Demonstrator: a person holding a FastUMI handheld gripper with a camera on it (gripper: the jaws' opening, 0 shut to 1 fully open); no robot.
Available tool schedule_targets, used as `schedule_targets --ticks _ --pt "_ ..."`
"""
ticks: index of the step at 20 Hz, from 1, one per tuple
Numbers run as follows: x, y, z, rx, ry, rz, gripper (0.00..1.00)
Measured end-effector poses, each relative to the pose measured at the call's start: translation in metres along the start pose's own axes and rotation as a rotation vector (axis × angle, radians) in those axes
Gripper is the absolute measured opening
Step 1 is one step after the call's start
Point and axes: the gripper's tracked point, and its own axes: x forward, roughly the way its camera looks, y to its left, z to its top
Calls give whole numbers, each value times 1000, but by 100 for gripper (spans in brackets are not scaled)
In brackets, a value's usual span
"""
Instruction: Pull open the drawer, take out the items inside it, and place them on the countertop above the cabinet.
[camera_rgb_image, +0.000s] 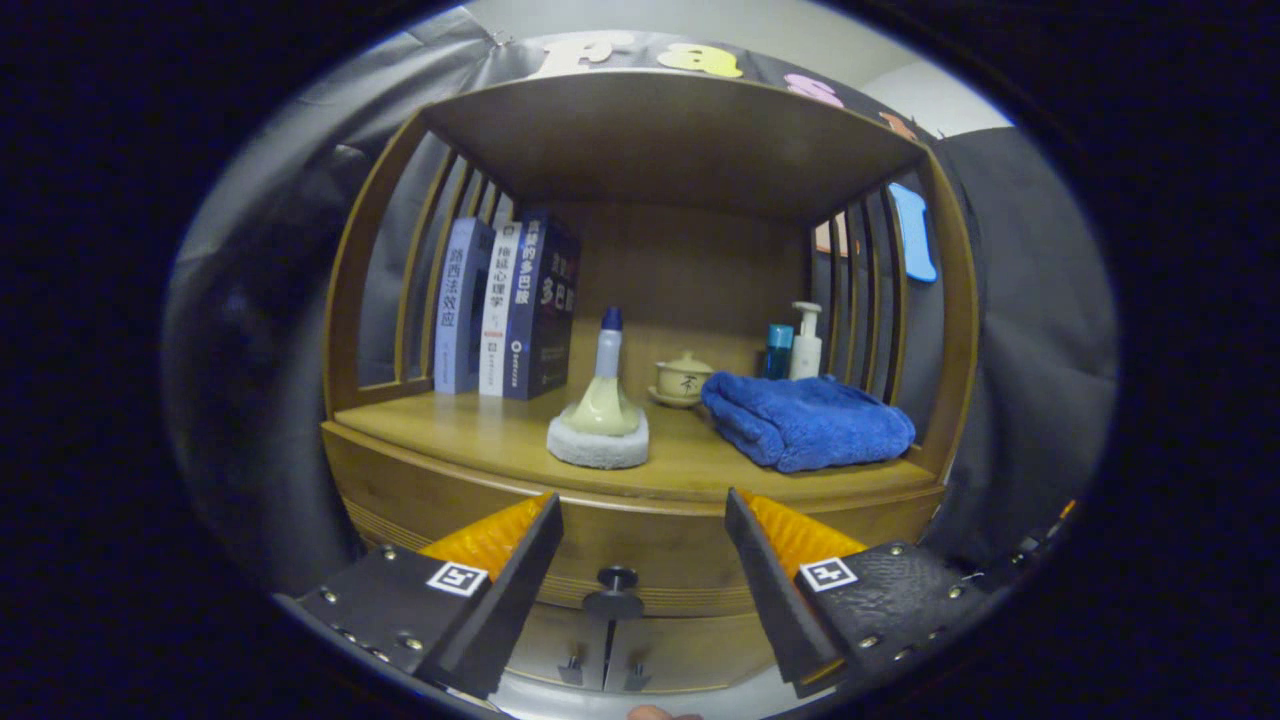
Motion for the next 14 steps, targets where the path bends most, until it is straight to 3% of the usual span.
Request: schedule_targets --ticks 7,14 --pt "-30 -52 40 16 -72 11 98" --pt "-46 -143 58 -18 -149 -60 98"
